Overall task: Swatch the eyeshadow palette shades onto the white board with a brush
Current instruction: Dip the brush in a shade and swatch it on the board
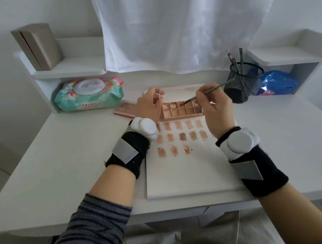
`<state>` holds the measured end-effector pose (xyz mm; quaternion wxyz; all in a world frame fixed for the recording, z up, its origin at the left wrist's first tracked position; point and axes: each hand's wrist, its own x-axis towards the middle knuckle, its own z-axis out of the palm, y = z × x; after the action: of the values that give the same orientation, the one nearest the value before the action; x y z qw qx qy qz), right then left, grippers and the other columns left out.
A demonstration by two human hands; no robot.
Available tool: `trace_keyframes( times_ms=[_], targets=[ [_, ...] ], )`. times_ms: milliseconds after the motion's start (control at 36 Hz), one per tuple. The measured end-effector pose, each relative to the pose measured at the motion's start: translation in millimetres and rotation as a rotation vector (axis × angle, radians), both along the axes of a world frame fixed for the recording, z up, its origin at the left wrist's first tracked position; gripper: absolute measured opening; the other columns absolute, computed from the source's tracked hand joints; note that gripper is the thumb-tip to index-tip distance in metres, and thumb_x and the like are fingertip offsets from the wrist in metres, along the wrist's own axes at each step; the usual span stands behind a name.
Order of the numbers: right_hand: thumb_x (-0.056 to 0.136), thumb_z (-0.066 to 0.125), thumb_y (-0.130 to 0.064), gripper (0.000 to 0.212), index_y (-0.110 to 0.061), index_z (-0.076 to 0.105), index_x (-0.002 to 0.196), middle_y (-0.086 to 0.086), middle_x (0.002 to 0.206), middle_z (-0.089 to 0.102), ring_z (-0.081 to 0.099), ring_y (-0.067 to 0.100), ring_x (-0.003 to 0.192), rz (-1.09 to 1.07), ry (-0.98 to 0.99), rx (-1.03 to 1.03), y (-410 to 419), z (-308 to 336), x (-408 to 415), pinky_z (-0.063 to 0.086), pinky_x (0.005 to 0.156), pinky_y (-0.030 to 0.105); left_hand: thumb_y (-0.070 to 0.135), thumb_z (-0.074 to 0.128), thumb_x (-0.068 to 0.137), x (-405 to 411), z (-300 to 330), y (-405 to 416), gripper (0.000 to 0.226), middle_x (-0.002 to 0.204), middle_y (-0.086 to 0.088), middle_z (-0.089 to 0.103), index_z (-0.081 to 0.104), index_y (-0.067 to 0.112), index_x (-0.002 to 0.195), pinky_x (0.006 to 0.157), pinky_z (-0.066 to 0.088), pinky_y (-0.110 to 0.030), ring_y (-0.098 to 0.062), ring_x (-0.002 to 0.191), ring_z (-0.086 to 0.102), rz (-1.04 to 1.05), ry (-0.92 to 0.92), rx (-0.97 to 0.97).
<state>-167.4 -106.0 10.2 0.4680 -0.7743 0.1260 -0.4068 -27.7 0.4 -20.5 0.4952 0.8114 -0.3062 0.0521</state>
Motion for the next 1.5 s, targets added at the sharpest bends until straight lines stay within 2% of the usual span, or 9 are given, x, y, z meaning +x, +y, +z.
trace_keyframes(
  times_ms=[167, 333, 528, 778, 944, 1056, 1167, 1278, 1500],
  targets=[
    [0.094, 0.051, -0.012, 0.023, -0.032, 0.052, 0.082, -0.023, 0.072, 0.062, 0.064, 0.013, 0.075, 0.057, -0.009, -0.020, 6, -9, 0, 0.049, 0.067, 0.030, 0.010, 0.055, 0.089, 0, 0, 0, 0.014, 0.096, -0.003, 0.069, 0.063, 0.012, 0.100, 0.076, 0.045, -0.022, -0.016, 0.087, 0.062, -0.006, 0.026, -0.023],
    [0.094, 0.052, -0.013, 0.014, -0.025, 0.059, 0.088, -0.016, 0.079, 0.062, 0.061, 0.000, 0.076, 0.095, 0.052, -0.076, 9, -11, 1, 0.043, 0.066, 0.012, 0.006, 0.057, 0.086, 1, 1, 2, 0.013, 0.098, 0.000, 0.069, 0.065, 0.010, 0.096, 0.085, 0.049, -0.027, -0.016, 0.091, 0.064, -0.021, 0.017, -0.054],
    [0.095, 0.050, -0.022, 0.011, -0.028, 0.059, 0.095, 0.001, 0.090, 0.070, 0.065, 0.017, 0.088, 0.136, 0.169, -0.147, 12, -15, 4, 0.051, 0.077, 0.031, 0.005, 0.060, 0.084, 0, 2, 2, 0.013, 0.097, -0.002, 0.070, 0.067, 0.008, 0.095, 0.082, 0.050, -0.024, -0.015, 0.088, 0.065, -0.017, 0.030, -0.101],
    [0.096, 0.049, -0.015, 0.020, -0.033, 0.058, 0.092, -0.015, 0.089, 0.066, 0.063, -0.003, 0.091, 0.221, 0.170, -0.080, 15, -14, 5, 0.043, 0.076, 0.009, 0.005, 0.062, 0.083, 1, 1, 2, 0.014, 0.096, -0.003, 0.071, 0.069, 0.007, 0.095, 0.078, 0.049, -0.017, -0.012, 0.086, 0.066, -0.017, 0.027, -0.144],
    [0.096, 0.048, -0.013, 0.023, -0.032, 0.058, 0.088, -0.012, 0.085, 0.067, 0.065, 0.005, 0.088, 0.201, 0.185, -0.041, 14, -14, 5, 0.048, 0.080, 0.018, 0.005, 0.062, 0.084, 1, 1, 2, 0.013, 0.094, 0.001, 0.071, 0.069, 0.009, 0.094, 0.073, 0.046, -0.009, -0.008, 0.082, 0.063, -0.020, 0.022, -0.140],
    [0.096, 0.047, -0.014, 0.017, -0.024, 0.059, 0.090, 0.002, 0.083, 0.068, 0.063, 0.025, 0.084, 0.165, 0.196, -0.084, 13, -15, 4, 0.049, 0.079, 0.039, 0.007, 0.062, 0.084, 1, 0, 2, 0.012, 0.095, 0.001, 0.070, 0.069, 0.010, 0.093, 0.074, 0.047, -0.011, -0.008, 0.083, 0.064, -0.019, 0.021, -0.130],
    [0.094, 0.045, -0.019, 0.015, -0.021, 0.059, 0.091, 0.006, 0.085, 0.066, 0.062, 0.024, 0.086, 0.127, 0.183, -0.119, 13, -16, 5, 0.049, 0.080, 0.046, 0.007, 0.063, 0.084, 1, 1, 2, 0.012, 0.094, 0.003, 0.070, 0.069, 0.011, 0.093, 0.072, 0.044, -0.005, -0.008, 0.083, 0.064, -0.022, 0.029, -0.137],
    [0.092, 0.044, -0.023, 0.018, -0.035, 0.056, 0.086, 0.004, 0.086, 0.066, 0.062, 0.023, 0.086, 0.117, 0.165, -0.114, 15, -14, 4, 0.049, 0.079, 0.044, 0.007, 0.062, 0.084, 1, 1, 3, 0.012, 0.093, 0.002, 0.070, 0.069, 0.011, 0.093, 0.071, 0.044, -0.005, -0.009, 0.084, 0.064, -0.023, 0.033, -0.127],
    [0.095, 0.044, -0.020, 0.019, -0.013, 0.062, 0.094, -0.001, 0.085, 0.065, 0.061, 0.023, 0.085, 0.123, 0.206, -0.158, 12, -16, 5, 0.048, 0.078, 0.044, 0.009, 0.062, 0.084, 1, 1, 3, 0.011, 0.095, 0.000, 0.071, 0.069, 0.012, 0.093, 0.076, 0.049, -0.016, -0.011, 0.086, 0.066, -0.021, 0.034, -0.117]
  ],
)
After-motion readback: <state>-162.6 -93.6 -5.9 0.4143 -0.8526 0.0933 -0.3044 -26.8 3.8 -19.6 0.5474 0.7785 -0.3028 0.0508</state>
